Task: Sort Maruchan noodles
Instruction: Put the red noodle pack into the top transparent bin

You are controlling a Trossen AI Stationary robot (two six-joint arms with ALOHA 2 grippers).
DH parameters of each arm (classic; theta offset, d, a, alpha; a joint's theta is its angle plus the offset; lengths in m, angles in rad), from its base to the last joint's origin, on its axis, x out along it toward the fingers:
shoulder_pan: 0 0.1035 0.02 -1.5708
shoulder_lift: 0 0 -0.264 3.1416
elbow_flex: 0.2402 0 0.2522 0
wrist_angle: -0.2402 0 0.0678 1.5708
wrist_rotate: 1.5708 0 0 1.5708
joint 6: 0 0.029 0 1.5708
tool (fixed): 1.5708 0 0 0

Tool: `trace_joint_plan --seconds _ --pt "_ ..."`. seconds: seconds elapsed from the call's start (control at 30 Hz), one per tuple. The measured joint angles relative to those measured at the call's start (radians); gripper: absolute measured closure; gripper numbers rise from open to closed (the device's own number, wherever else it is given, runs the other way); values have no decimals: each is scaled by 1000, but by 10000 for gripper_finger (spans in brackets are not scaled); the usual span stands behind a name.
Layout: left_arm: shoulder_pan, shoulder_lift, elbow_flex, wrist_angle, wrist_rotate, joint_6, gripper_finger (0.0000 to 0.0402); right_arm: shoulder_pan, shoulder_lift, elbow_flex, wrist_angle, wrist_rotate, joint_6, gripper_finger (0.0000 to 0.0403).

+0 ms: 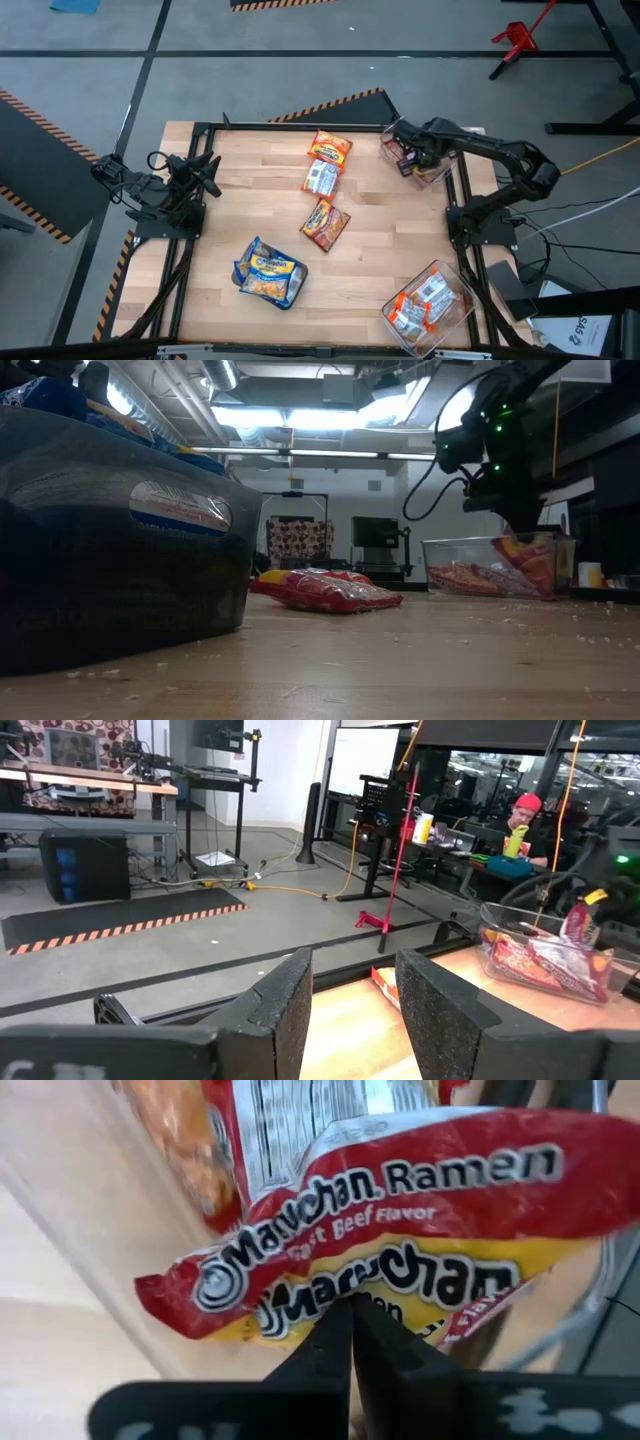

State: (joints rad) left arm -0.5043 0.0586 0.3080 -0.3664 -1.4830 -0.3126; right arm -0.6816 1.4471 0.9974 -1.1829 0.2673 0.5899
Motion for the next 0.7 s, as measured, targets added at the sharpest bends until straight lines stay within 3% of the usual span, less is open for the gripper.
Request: trace_joint_plan --seconds 0.43,0.7 --pt "0 0 0 0 0 0 262 -156 6 0 83 -39 -46 402" --pt "0 0 0 0 -1 0 262 -164 7 0 196 -52 -47 402"
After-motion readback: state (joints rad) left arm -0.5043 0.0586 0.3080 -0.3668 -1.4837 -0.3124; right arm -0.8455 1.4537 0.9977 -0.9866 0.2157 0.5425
